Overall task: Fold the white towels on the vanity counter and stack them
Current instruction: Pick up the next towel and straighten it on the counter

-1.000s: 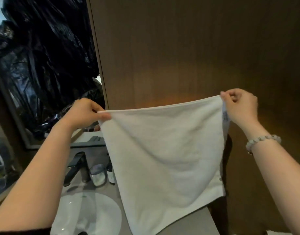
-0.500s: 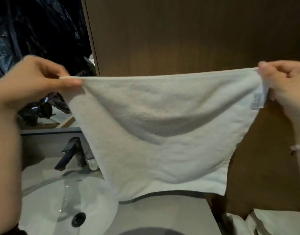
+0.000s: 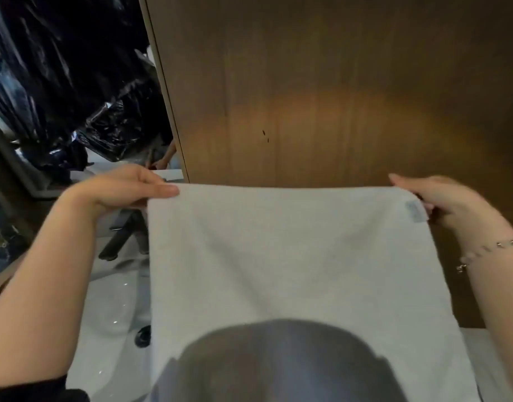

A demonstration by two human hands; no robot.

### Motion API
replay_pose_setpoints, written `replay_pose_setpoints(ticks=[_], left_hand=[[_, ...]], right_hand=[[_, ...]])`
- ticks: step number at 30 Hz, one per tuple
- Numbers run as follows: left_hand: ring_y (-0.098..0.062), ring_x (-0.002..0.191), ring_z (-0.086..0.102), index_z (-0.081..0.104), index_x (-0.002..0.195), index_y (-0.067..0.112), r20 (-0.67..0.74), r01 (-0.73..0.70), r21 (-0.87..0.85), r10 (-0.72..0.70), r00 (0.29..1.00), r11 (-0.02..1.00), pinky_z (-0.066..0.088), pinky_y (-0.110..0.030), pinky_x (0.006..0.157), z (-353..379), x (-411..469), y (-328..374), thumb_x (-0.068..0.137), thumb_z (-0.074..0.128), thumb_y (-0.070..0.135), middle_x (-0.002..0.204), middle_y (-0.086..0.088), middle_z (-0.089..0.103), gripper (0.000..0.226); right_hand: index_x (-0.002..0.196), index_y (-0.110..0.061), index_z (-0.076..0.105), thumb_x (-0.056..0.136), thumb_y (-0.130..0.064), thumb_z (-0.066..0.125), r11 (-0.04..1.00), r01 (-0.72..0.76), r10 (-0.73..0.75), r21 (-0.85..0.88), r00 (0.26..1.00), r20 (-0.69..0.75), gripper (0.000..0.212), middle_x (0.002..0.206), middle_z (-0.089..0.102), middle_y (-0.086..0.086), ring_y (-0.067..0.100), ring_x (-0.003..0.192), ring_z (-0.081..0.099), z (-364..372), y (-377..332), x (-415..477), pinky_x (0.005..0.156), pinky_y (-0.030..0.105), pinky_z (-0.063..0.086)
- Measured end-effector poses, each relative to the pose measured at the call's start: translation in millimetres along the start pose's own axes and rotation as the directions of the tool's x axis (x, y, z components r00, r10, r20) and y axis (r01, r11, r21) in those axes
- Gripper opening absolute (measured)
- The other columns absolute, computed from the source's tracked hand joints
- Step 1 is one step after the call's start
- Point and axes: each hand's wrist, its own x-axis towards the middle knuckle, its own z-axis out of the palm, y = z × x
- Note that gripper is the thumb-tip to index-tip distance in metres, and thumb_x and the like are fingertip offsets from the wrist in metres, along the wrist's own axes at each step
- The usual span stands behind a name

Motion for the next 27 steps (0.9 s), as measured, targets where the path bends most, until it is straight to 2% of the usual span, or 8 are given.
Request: replay_pose_setpoints(ticks=[2,5,7,10,12,15,18,27], left_hand=[[-0.015,0.062,0.057,0.070,0.051,0.019,0.081,0.208,0.033,-0.210,0.974,0.977,0.044,-0.022,0.066,28.5,23.0,-41.1,0.051,0.076,0.061,0.057,0.002,0.065,0.042],[-0.009,0.054,0.047,0.062,0.057,0.018,0.151,0.365,0.107,-0.378,0.913,0.925,0.041,-0.018,0.054,82.9,41.5,-96.8,0.058,0.074,0.057,0.057,0.004,0.054,0.041],[-0.011,0.059,0.045,0.056,0.069,0.014,0.064,0.471,0.081,-0.476,0.877,0.879,0.038,-0.018,0.053,112.2,52.6,-125.7,0.075,0.074,0.043,0.065,0.000,0.051,0.034],[-0.015,0.045,0.041,0.047,0.049,0.013,-0.167,0.493,0.011,-0.485,0.858,0.870,0.035,-0.020,0.047,137.5,70.4,-149.2,0.085,0.068,0.028,0.039,0.004,0.047,0.044],[-0.017,0.045,0.047,0.046,0.037,0.015,-0.247,0.496,0.027,-0.475,0.845,0.868,0.040,-0.022,0.056,148.8,80.9,-154.4,0.087,0.063,0.024,0.031,0.006,0.047,0.054],[-0.023,0.063,0.060,0.052,0.040,0.015,-0.297,0.519,0.034,-0.487,0.821,0.854,0.043,-0.026,0.069,164.5,92.4,-164.4,0.089,0.058,0.024,0.049,-0.003,0.061,0.050],[-0.033,0.096,0.062,0.067,0.073,0.008,-0.325,0.556,0.024,-0.520,0.790,0.831,0.044,-0.031,0.082,179.9,96.9,-173.9,0.089,0.057,0.030,0.089,-0.016,0.070,0.028],[-0.036,0.105,0.057,0.068,0.104,0.007,-0.440,0.613,0.009,-0.547,0.712,0.790,0.044,-0.033,0.088,202.7,109.7,-177.5,0.088,0.057,0.025,0.109,-0.019,0.065,0.027]], right_hand=[[0.035,-0.012,0.047,0.084,-0.035,0.068,0.947,-0.057,0.100,-0.316,0.988,0.120,0.057,0.029,0.037,0.001,0.012,0.026,0.031,44.2,41.3,-37.5,0.042,0.023,0.030],[0.047,-0.007,0.056,0.083,-0.034,0.069,0.876,-0.116,0.172,-0.469,0.982,0.078,0.047,0.033,0.048,0.002,0.014,0.034,0.040,68.4,93.0,-27.5,0.042,0.022,0.031],[0.045,-0.009,0.055,0.085,-0.034,0.067,0.866,-0.118,0.145,-0.485,0.989,0.018,0.048,0.031,0.049,-0.001,0.013,0.034,0.045,81.3,117.1,-14.9,0.045,0.023,0.035],[0.050,-0.013,0.057,0.088,-0.031,0.063,0.863,-0.076,0.067,-0.499,0.997,-0.035,0.043,0.037,0.056,-0.003,0.009,0.045,0.057,104.9,138.1,-12.3,0.062,0.026,0.045],[0.063,-0.014,0.060,0.089,-0.028,0.061,0.883,-0.067,0.015,-0.464,0.993,-0.115,0.030,0.051,0.061,0.000,0.017,0.063,0.062,113.8,144.4,-4.9,0.070,0.028,0.043],[0.079,-0.011,0.067,0.089,-0.027,0.061,0.877,-0.080,-0.008,-0.474,0.984,-0.180,0.020,0.078,0.070,0.009,0.028,0.088,0.063,120.3,157.4,4.1,0.077,0.029,0.043],[0.085,-0.007,0.070,0.088,-0.026,0.062,0.865,-0.103,-0.005,-0.491,0.977,-0.215,0.021,0.092,0.072,0.016,0.033,0.096,0.063,125.2,173.2,9.9,0.081,0.031,0.043],[0.098,-0.010,0.069,0.086,-0.019,0.059,0.823,-0.263,0.156,-0.503,0.957,-0.244,0.018,0.108,0.066,0.019,0.036,0.103,0.059,135.2,186.6,28.6,0.085,0.035,0.047]])
